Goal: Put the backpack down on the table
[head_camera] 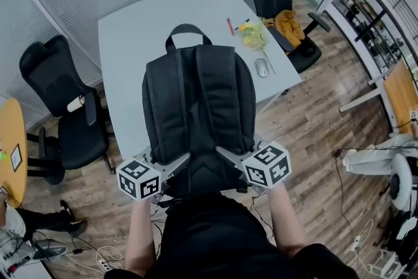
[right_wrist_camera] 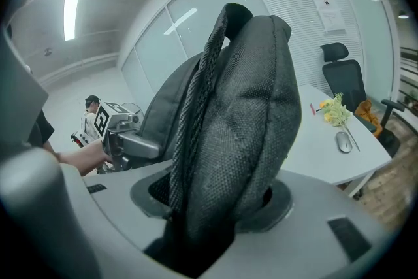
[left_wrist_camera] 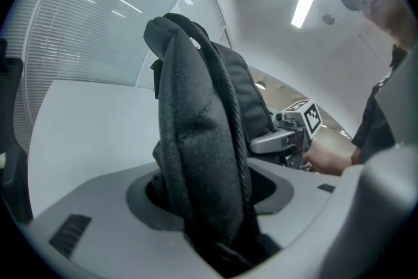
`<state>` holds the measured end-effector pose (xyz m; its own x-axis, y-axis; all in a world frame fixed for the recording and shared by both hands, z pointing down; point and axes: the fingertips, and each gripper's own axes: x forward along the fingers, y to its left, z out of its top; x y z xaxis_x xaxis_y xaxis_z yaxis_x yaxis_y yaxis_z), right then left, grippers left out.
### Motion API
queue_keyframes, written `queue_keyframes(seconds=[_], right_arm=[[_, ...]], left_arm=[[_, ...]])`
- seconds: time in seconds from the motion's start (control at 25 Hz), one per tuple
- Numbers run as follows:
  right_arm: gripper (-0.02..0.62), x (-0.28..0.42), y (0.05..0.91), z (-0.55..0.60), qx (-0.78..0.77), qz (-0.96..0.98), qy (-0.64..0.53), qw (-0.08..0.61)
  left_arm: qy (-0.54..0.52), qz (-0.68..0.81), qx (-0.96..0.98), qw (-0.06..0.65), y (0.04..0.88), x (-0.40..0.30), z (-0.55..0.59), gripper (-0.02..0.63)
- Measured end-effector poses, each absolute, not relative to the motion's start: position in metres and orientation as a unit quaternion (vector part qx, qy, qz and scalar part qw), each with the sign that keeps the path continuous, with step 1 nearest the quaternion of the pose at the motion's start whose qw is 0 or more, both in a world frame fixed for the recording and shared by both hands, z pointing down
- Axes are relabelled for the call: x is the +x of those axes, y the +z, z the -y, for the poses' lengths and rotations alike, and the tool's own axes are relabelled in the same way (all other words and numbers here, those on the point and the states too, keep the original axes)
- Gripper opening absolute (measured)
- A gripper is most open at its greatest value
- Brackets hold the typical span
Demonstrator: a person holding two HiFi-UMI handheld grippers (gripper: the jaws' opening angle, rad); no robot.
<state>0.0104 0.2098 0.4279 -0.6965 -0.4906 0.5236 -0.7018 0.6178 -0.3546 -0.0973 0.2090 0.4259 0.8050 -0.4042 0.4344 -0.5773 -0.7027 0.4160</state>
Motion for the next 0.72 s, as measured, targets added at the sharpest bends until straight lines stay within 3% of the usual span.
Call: queue_keyframes(seconds=[0.72], right_arm=[[0.225, -0.024, 0.422, -0.09, 0.391, 0.854, 0.285, 0.191]], left_arm=[[0.154, 0.214, 0.926, 0.27, 0.422, -0.131, -0.076, 0.247]])
